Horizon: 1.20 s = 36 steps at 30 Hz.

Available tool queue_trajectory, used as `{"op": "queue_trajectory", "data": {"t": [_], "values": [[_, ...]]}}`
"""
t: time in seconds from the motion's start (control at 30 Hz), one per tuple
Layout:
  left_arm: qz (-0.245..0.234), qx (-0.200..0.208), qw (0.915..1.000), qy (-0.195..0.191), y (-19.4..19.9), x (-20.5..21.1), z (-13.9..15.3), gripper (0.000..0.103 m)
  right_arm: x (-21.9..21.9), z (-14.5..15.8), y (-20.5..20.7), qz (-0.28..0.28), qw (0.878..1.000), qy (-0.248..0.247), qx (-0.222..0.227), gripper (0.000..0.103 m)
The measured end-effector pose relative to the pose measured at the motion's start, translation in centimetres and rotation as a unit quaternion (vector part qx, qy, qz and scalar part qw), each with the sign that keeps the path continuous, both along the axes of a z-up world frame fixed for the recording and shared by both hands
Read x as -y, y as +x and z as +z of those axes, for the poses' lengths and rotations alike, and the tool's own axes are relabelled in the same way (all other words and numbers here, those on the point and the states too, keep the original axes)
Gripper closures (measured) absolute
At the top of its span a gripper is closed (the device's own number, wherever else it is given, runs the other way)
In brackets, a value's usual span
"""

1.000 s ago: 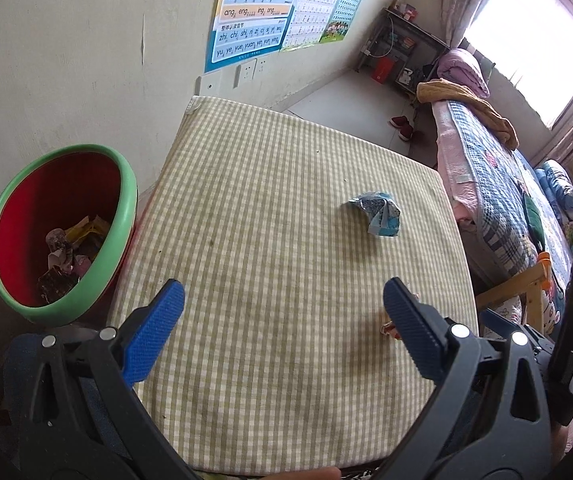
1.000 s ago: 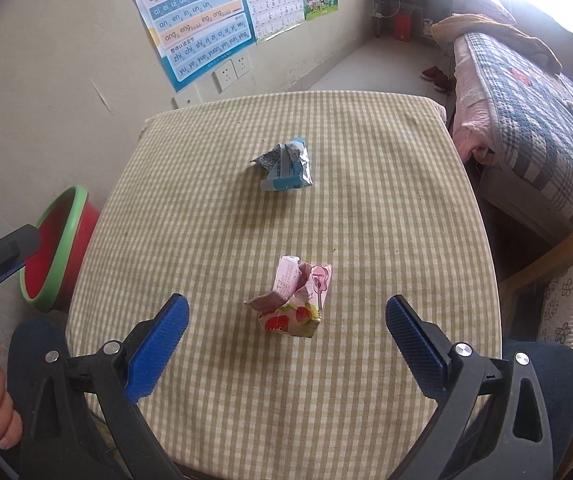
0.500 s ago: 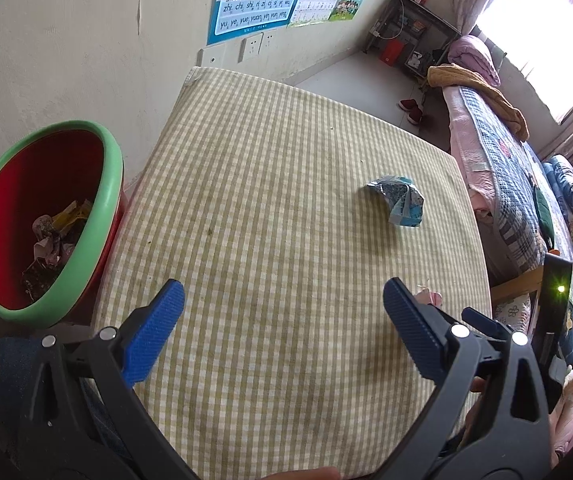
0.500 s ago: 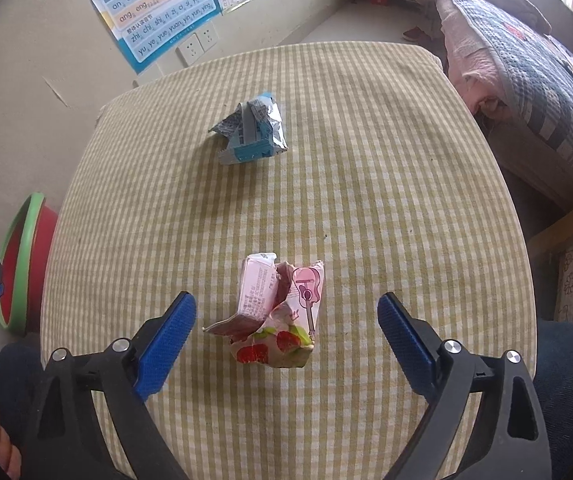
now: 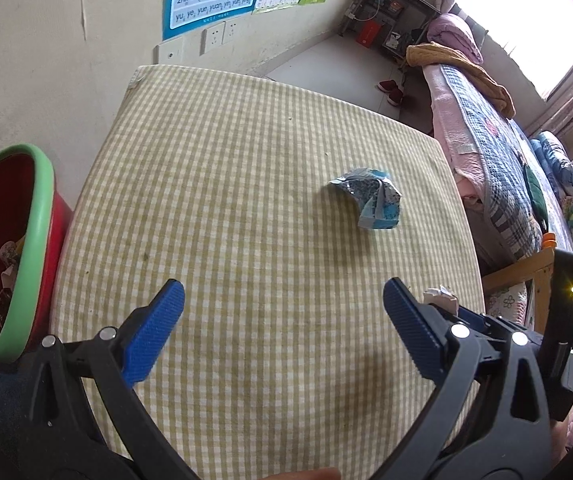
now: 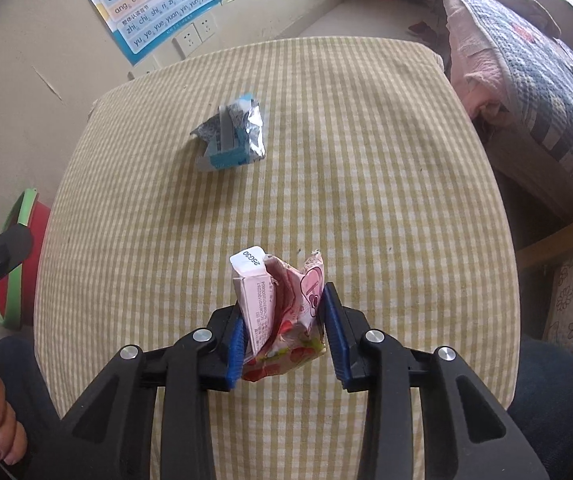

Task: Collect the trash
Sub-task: 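Grasp the pink wrapper with the right gripper while the left grasps the blue-white wrapper, then carry the pink and blue-white wrappers over the red bin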

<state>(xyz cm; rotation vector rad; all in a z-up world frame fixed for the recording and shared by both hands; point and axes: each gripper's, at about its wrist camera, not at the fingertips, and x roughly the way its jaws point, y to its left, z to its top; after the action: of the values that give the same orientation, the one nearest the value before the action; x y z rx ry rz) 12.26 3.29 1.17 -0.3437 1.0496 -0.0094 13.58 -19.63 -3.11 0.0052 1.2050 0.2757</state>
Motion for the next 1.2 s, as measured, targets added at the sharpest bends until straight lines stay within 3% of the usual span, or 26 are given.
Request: {"op": "queue_trajectory", "data": {"t": [0.3,0.8,1.0,1.07,1.1,1.2], "values": [[-0.039,-0.001,0.9992,-0.003,4.5,4.2,-0.8,0.006,2.5,1.2,2.3,-0.014,1.0,0.002,0.027,0.069],[-0.058,-0.038,0.9976,0.005,11.9,8.3,-6.2,0.009,3.8,-0.4,4.1,-0.018,0.999,0.033,0.034,0.069],[-0.058,-0.045,0.997,0.026,13.0,9.4,-7.5,0.034,4.3,-0.9,4.4,-0.022,0.998,0.052,0.027,0.069],[-0.058,-0.043,0.9969,0.031,12.9,9.3,-7.4,0.056,4.3,-0.9,4.4,-0.022,0.998,0.054,0.027,0.069],[-0.059,-0.045,0.9967,0.033,13.0,9.3,-7.4,0.061,4.3,-0.9,4.4,-0.022,0.998,0.056,0.028,0.069],[-0.065,-0.05,0.9964,0.023,12.7,8.9,-7.2,0.068,4.1,-0.5,4.1,-0.018,0.998,0.058,0.033,0.069]]}}
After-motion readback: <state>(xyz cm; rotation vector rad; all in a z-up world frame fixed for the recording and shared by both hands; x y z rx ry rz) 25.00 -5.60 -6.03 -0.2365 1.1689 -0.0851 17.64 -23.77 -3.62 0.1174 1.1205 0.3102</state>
